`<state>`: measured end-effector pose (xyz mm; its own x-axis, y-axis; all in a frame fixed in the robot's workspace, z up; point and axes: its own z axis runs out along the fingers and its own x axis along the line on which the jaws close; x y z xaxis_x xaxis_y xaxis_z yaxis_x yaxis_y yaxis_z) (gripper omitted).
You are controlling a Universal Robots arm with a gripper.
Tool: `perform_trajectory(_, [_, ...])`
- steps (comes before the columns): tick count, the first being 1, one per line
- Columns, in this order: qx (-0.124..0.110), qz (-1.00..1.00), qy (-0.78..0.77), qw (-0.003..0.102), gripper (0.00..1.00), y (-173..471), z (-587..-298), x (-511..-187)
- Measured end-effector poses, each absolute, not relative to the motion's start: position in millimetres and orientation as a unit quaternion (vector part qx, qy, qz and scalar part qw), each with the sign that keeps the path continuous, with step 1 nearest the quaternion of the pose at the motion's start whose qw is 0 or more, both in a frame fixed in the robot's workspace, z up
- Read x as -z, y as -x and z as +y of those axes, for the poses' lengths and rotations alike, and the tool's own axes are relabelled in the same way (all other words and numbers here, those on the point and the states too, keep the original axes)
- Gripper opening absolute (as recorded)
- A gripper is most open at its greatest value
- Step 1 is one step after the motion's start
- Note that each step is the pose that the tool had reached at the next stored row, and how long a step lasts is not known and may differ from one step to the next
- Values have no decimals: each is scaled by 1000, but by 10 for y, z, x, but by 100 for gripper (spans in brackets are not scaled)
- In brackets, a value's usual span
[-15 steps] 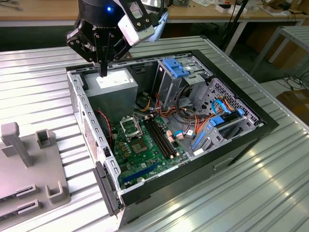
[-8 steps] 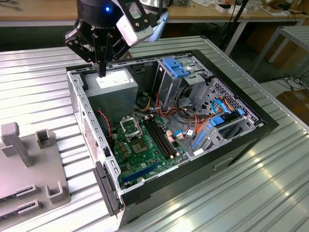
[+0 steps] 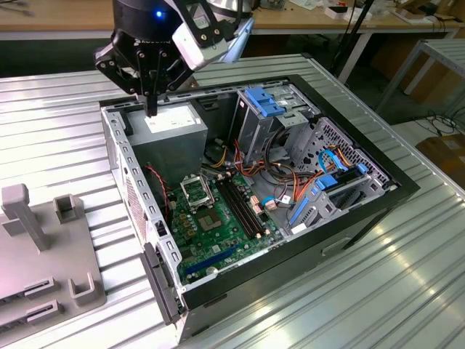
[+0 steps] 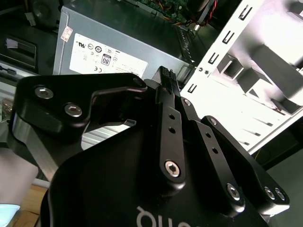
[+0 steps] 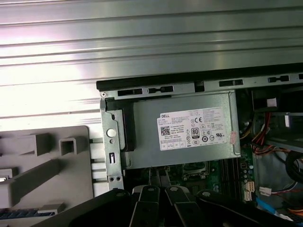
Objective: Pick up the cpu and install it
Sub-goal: 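Reach for the cpu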
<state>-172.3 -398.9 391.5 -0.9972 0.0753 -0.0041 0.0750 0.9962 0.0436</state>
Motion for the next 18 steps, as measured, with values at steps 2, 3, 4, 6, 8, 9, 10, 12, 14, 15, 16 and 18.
perform_trajectory(2, [-22,999,-38,3,11,1729,-3988,-3914])
perform_trajectory(3, [-22,999,-38,2,11,1732,-3988,-3914])
perform_trajectory(4, [-22,999,-38,2,11,1735,-3989,-3914])
perform_trajectory(6, [-22,999,-38,2,11,1742,-3989,-3913])
perform_trajectory(8, [-22,999,-38,1,11,1753,-3988,-3912])
perform_trajectory(9, [-22,999,-38,1,11,1757,-3988,-3911])
perform_trajectory(10, [-22,999,-38,1,11,1761,-3988,-3911])
perform_trajectory(12, [-22,999,-38,1,11,1773,-3989,-3911])
perform_trajectory(14, [-22,999,-38,0,11,1792,-3989,-3910])
perform_trajectory(15, [-22,999,-38,0,11,1800,-3989,-3910])
perform_trajectory(16, [-22,999,-38,0,11,1810,-3989,-3909])
perform_trajectory(18, [-22,999,-38,0,11,1825,-3988,-3908])
